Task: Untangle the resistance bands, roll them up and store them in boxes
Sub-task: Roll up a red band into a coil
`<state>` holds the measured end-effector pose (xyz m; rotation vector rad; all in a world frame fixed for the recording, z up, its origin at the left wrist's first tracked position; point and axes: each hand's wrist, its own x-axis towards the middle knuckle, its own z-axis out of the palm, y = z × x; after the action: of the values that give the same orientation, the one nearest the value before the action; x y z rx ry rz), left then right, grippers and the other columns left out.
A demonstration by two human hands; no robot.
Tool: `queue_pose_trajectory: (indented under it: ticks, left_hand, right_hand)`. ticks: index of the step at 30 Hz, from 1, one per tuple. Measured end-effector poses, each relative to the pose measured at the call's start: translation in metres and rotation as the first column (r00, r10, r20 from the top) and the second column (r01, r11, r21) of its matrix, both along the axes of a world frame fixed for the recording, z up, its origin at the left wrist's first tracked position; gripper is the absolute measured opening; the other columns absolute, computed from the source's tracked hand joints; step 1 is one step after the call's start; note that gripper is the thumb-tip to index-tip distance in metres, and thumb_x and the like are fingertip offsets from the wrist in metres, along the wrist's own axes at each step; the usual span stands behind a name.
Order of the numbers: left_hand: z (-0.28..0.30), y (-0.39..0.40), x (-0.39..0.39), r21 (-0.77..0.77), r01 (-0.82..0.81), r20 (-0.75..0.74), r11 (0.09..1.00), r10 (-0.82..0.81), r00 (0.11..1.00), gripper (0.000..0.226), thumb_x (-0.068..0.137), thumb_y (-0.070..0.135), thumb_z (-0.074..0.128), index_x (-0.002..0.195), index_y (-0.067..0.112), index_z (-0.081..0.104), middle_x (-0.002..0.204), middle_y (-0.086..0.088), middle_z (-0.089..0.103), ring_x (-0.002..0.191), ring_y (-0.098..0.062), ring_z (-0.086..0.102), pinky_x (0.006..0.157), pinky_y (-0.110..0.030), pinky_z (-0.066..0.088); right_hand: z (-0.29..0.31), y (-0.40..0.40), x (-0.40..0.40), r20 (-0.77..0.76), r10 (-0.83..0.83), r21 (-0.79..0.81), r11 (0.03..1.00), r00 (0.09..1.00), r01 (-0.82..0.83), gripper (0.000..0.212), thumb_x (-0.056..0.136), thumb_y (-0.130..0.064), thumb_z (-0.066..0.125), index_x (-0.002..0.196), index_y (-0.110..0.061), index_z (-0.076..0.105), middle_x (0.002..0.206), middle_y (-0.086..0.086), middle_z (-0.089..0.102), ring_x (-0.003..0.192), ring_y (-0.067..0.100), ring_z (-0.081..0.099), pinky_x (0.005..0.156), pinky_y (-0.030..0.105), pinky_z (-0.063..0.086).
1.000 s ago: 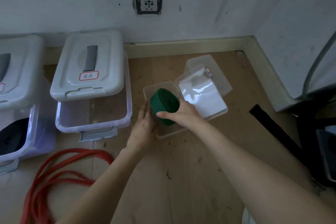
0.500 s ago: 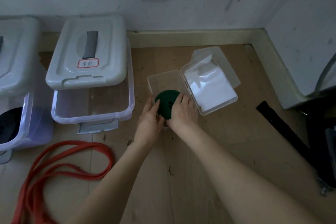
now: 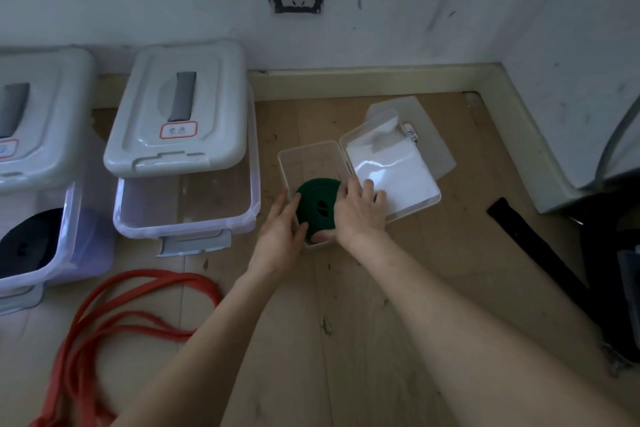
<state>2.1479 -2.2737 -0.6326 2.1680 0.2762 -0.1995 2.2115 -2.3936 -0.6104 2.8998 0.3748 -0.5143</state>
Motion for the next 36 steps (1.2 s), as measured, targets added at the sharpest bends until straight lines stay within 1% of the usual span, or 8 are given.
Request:
queue_pose_trajectory:
  ticks: [8,11,16,20,24,27,33,36]
  left_hand:
    - [0.029,0.030,-0.099,0.226,-0.020,0.073,0.974,0.003,0.997,0.042,0.085,-0.002,0.050,0.128,0.003,0.050,0.119,-0.014,0.060,0.106,-0.030,0.059,0.087,-0.037,0.048]
    - [0.039,0.062,-0.157,0.312,-0.081,0.031,0.947,0.075,0.997,0.034,0.083,-0.003,0.052,0.116,0.002,0.057,0.108,-0.015,0.065,0.099,-0.033,0.062,0.081,-0.036,0.045]
    - [0.035,0.109,-0.231,0.418,-0.142,-0.096,0.897,0.198,0.975,0.043,0.083,0.001,0.051,0.126,0.005,0.049,0.123,-0.014,0.056,0.113,-0.033,0.051,0.092,-0.037,0.038]
    - [0.021,0.136,-0.259,0.562,-0.252,-0.362,0.788,0.508,0.781,0.048,0.091,0.019,0.046,0.137,0.015,0.032,0.148,-0.021,0.021,0.133,-0.045,0.021,0.107,-0.055,0.022]
    - [0.005,0.152,-0.281,0.372,-0.435,-0.394,0.820,0.564,0.726,0.043,0.089,0.014,0.053,0.130,0.013,0.039,0.118,-0.032,0.047,0.107,-0.045,0.048,0.091,-0.045,0.040]
    - [0.020,0.157,-0.280,0.122,-0.552,-0.324,0.825,0.559,0.764,0.017,0.088,0.002,0.054,0.091,0.016,0.045,0.082,-0.018,0.064,0.066,-0.028,0.062,0.055,-0.034,0.051]
    - [0.085,0.146,-0.264,-0.415,-0.620,-0.405,0.665,0.476,0.781,0.021,0.091,-0.004,0.049,0.079,0.012,0.051,0.069,-0.009,0.056,0.040,0.000,0.055,0.043,-0.012,0.046]
    - [0.136,0.142,-0.256,-0.486,-0.538,-0.359,0.689,0.403,0.842,0.017,0.092,-0.001,0.049,0.084,0.011,0.057,0.069,-0.008,0.056,0.042,-0.003,0.052,0.044,-0.013,0.046]
  right_hand:
    - [0.023,0.017,-0.086,0.111,-0.177,0.543,0.835,0.978,0.090,0.043,0.089,-0.029,0.054,0.128,-0.011,0.049,0.132,0.012,0.042,0.121,0.029,0.034,0.103,0.041,0.029]
    - [0.016,0.048,-0.144,-0.113,0.021,0.646,0.761,0.993,0.058,0.046,0.086,-0.006,0.050,0.131,-0.017,0.050,0.139,0.008,0.035,0.127,0.029,0.034,0.106,0.037,0.031]
    - [-0.005,0.090,-0.191,-0.473,0.314,0.495,0.867,0.823,-0.046,0.067,0.090,0.003,0.042,0.147,-0.029,0.026,0.158,-0.001,-0.008,0.142,0.030,0.015,0.114,0.040,0.023]
    - [-0.010,0.111,-0.198,-0.398,0.173,0.445,0.895,0.901,0.025,0.046,0.096,-0.008,0.039,0.141,-0.012,0.033,0.153,0.010,0.019,0.133,0.029,0.029,0.103,0.034,0.030]
    - [-0.003,0.123,-0.202,-0.351,0.194,0.297,0.951,0.916,-0.088,0.038,0.091,-0.005,0.047,0.129,-0.008,0.047,0.156,0.011,0.000,0.138,0.038,0.019,0.111,0.042,0.026]
    - [0.009,0.130,-0.211,-0.305,0.194,0.532,0.847,0.932,-0.002,0.033,0.089,-0.006,0.051,0.121,-0.003,0.055,0.148,0.018,0.022,0.128,0.032,0.038,0.106,0.029,0.030]
    - [0.062,0.126,-0.254,-0.832,0.288,0.548,0.557,0.474,0.624,0.050,0.094,-0.004,0.050,0.138,-0.022,0.037,0.100,0.006,0.058,0.079,0.015,0.063,0.069,0.024,0.044]
    - [0.107,0.114,-0.257,-0.788,0.303,0.615,0.432,0.535,0.660,0.041,0.090,-0.003,0.056,0.125,-0.021,0.043,0.087,-0.002,0.060,0.054,0.004,0.062,0.055,0.018,0.039]
